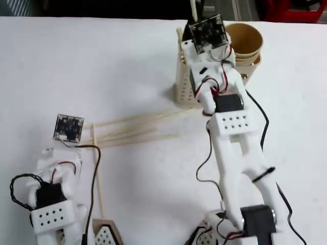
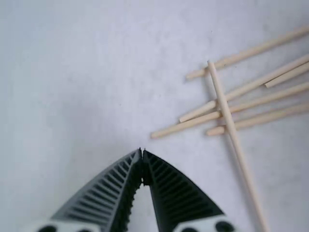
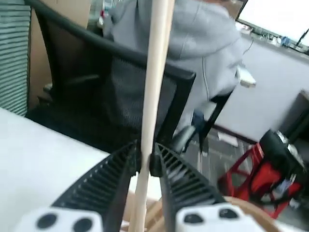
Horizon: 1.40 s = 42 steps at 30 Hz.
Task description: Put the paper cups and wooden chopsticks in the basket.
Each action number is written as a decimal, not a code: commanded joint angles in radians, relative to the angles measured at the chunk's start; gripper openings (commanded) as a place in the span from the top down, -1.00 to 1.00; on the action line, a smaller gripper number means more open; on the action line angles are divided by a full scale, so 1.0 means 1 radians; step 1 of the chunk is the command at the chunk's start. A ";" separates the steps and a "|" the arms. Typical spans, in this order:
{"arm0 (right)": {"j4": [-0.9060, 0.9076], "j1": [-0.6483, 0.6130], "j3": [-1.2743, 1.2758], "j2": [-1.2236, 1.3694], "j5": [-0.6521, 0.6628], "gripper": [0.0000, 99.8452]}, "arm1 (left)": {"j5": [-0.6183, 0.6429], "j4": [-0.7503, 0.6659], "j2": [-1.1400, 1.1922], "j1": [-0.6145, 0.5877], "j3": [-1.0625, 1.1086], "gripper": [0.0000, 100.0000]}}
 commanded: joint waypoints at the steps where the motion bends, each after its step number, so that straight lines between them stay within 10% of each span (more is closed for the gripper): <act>1: -0.016 0.048 -0.048 0.010 -0.127 0.96 | -0.008 -0.021 -0.013 -0.002 -0.005 0.95; 11: 0.137 0.064 -0.057 -0.027 -0.186 0.63 | -0.008 -0.021 -0.013 -0.002 -0.005 0.95; 31: 1.072 0.070 -0.048 -0.476 -0.175 0.96 | -0.008 -0.021 -0.013 -0.002 -0.003 0.95; 42: 1.076 0.111 0.252 -0.486 -0.091 0.96 | -0.008 -0.021 -0.013 -0.002 -0.003 0.95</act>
